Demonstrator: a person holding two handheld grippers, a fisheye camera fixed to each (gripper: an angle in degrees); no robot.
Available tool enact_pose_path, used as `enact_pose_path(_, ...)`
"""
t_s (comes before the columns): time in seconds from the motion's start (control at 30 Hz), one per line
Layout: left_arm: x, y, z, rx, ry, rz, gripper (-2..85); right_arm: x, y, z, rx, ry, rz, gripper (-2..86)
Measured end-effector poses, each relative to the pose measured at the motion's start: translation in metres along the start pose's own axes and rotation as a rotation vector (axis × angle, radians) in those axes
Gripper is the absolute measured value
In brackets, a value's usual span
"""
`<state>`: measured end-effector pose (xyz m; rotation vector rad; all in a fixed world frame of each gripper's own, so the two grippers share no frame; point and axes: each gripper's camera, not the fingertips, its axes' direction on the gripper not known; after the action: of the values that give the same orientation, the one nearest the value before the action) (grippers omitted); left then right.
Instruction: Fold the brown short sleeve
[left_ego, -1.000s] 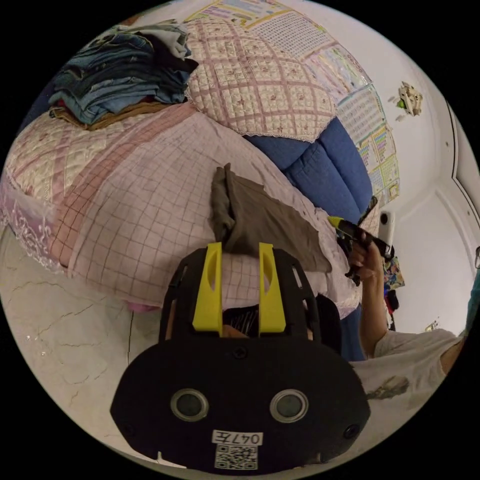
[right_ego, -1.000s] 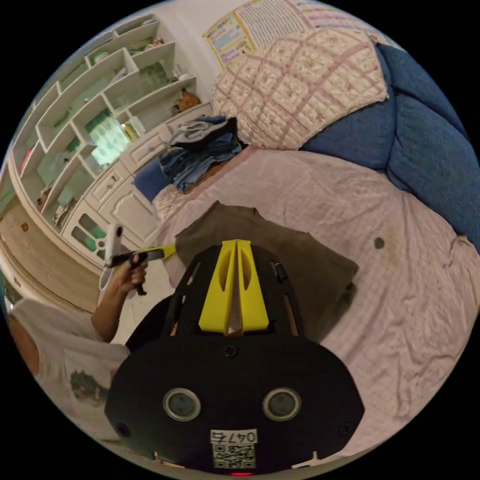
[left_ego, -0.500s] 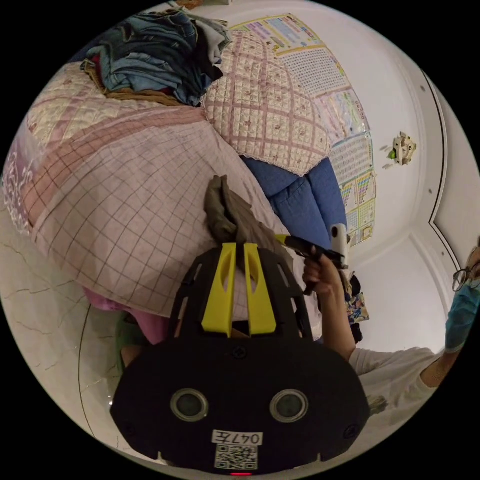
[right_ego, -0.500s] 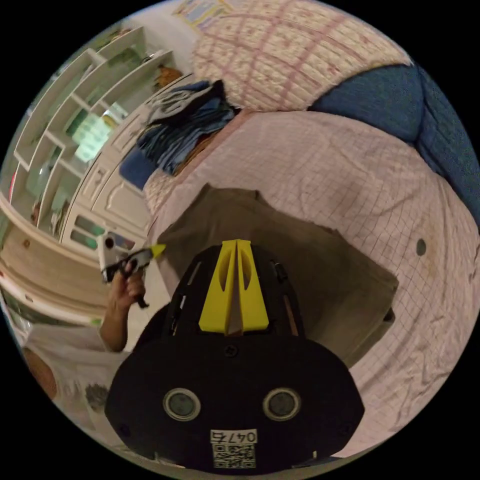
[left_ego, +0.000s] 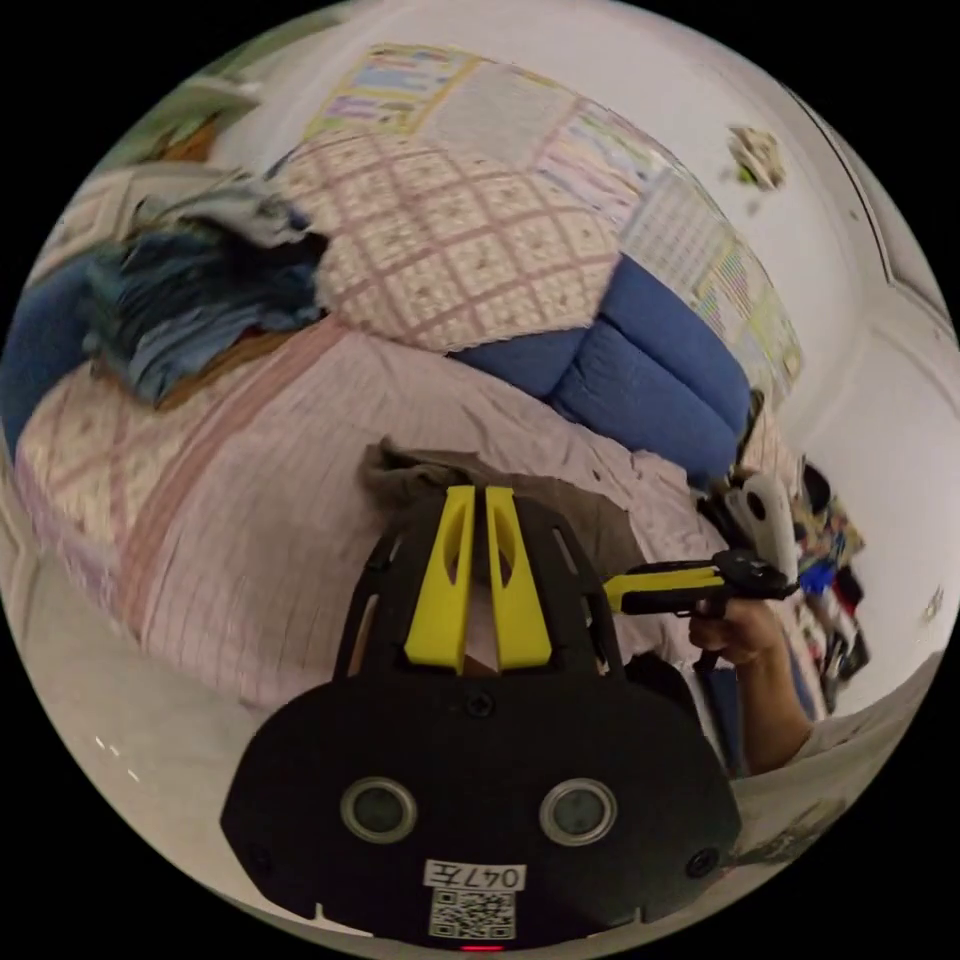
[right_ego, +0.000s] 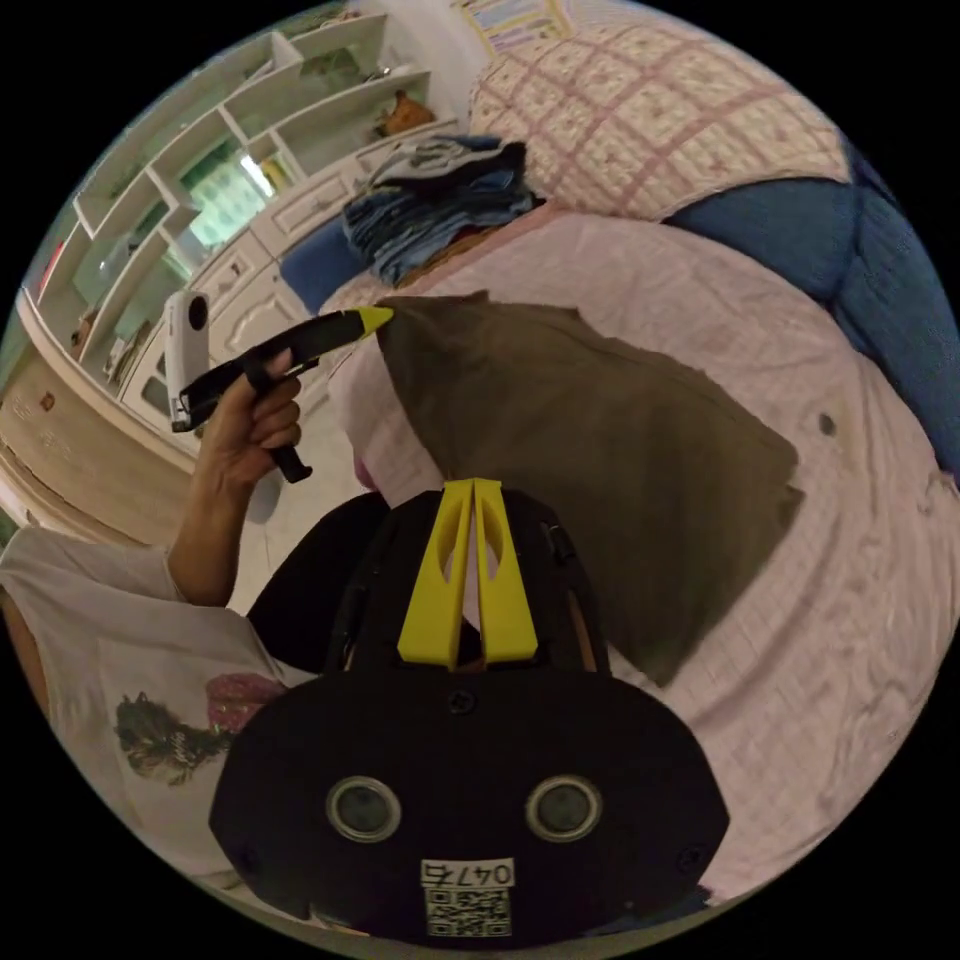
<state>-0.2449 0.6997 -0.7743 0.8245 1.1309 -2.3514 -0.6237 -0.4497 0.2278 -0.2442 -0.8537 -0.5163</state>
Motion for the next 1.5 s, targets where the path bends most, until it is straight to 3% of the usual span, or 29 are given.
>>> enact_pose_path(0.17,0.112,0.043,0.113,-0.13,0.121,0.464,-0.7,0.039,0.075,-0.063,0.157,0.093,0.231,-1.2)
enact_pose_path(0.37,0.171,0.192,0.244,-0.391,0.132,0.749,1.4,0.069,0.142,-0.083,0.167,0.123,0.385,-1.1)
enact_pose_path(0.47,0.155,0.254,0.266,-0.386,0.032,0.786,6.4,0.073,0.156,-0.086,0.193,0.12,0.397,0.0)
enact_pose_path(0.57,0.112,0.287,0.257,-0.371,0.088,0.741,10.7,0.074,0.159,-0.093,0.258,0.114,0.384,3.0)
enact_pose_path(0.63,0.079,0.305,0.252,-0.363,0.125,0.711,11.1,0.074,0.154,-0.099,0.301,0.117,0.353,3.6)
enact_pose_path(0.73,0.029,0.333,0.258,-0.336,0.026,0.674,10.6,0.07,0.129,-0.107,0.339,0.164,0.241,4.1)
enact_pose_path(0.9,-0.015,0.384,0.304,-0.422,-0.152,0.769,10.3,0.066,0.072,-0.087,0.142,0.286,0.047,5.0)
enact_pose_path(1.1,-0.064,0.425,0.344,-0.431,-0.171,0.804,7.3,0.064,0.081,-0.087,0.113,0.353,0.0,4.7)
enact_pose_path(1.3,-0.108,0.455,0.371,-0.425,-0.193,0.819,2.5,0.073,0.086,-0.063,-0.047,0.512,0.02,1.1)
enact_pose_path(1.5,-0.161,0.477,0.382,-0.395,-0.211,0.773,-0.4,0.134,0.139,-0.128,0.224,0.045,0.245,-0.4)
